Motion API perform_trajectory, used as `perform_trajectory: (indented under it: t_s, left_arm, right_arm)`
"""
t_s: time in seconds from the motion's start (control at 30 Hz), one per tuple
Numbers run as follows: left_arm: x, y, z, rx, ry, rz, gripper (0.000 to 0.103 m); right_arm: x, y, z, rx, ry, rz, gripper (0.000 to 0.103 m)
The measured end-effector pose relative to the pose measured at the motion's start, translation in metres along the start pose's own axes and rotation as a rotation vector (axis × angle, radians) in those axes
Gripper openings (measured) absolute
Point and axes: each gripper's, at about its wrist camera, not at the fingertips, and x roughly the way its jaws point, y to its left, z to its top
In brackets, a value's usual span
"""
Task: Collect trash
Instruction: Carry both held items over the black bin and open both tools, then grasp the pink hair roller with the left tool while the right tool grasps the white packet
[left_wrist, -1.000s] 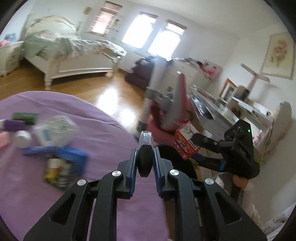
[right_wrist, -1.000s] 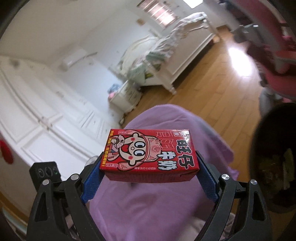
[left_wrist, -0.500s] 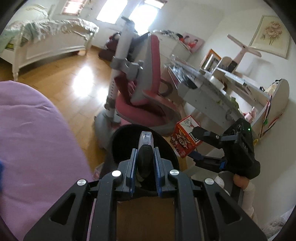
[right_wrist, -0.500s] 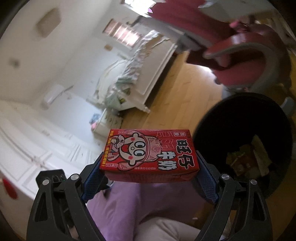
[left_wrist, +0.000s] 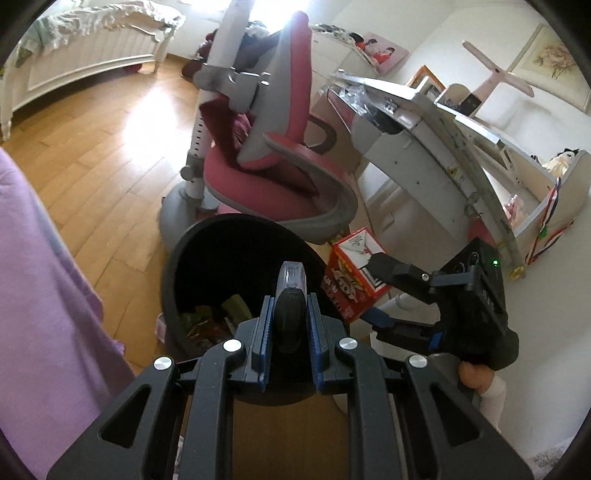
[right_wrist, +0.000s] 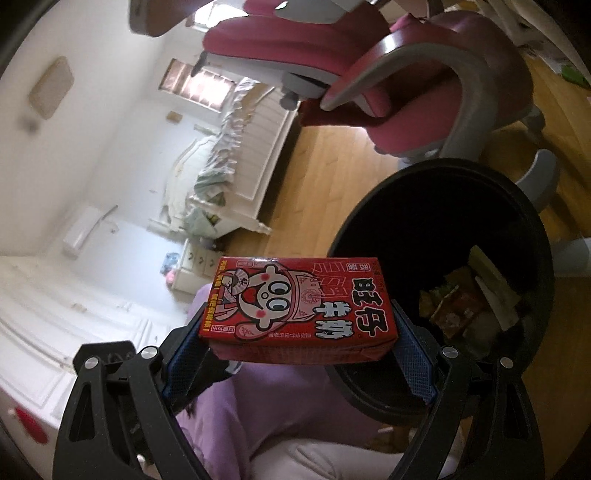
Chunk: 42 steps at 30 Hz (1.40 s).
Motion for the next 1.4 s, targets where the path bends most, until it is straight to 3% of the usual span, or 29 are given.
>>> perform_trajectory:
  t_s: [0.17,0.23,0.27,0.3,0.47,0.57,0.8,0.93,1.13,1.3,1.4]
  left_arm:
    - [0.021,-0.011,0.008,0.026,0.04,0.009,0.024]
    - [0.022,-0.013,0.01,0.028,0.038,0.009,0.046]
    - [0.018,-0.015,0.011,0.031,0.026,0.01,0.066]
    - [0.014,-0.017,0.011,0.036,0.012,0.013,0.076]
    - [-0.009,-0.021,0.009,0.066,-0.019,0.032,0.079]
    - [-0.029,-0.017,0.005,0.052,-0.048,0.042,0.085]
    - [-0.079,0.006,-0.01,-0.02,-0.119,0.063,0.085]
    - [-0.116,0.024,-0.022,-0.044,-0.179,0.109,0.085]
    - [-0.187,0.071,-0.042,-0.112,-0.294,0.249,0.091]
    - [-0.252,0.133,-0.061,-0.16,-0.339,0.49,0.093]
    - [-0.291,0.173,-0.071,-0.171,-0.337,0.578,0.093]
  right_arm:
    - [-0.003,-0.004,0.006,0.026,-0.021,-0.059,0.089]
    - [-0.006,-0.006,0.009,0.036,-0.039,-0.088,0.089]
    - [-0.009,-0.007,0.01,0.04,-0.05,-0.097,0.089]
    - [-0.01,-0.008,0.01,0.04,-0.056,-0.103,0.089]
    - [-0.014,-0.003,0.008,0.021,-0.099,-0.154,0.09]
    - [-0.011,0.0,0.006,0.021,-0.103,-0.163,0.09]
    - [0.0,0.025,-0.004,-0.054,-0.109,-0.198,0.092]
    - [0.013,0.051,-0.015,-0.112,-0.075,-0.171,0.092]
    - [0.055,0.116,-0.045,-0.273,0.04,-0.109,0.092]
    - [0.103,0.176,-0.078,-0.404,0.154,-0.048,0.092]
    - [0.143,0.214,-0.098,-0.478,0.235,-0.018,0.092]
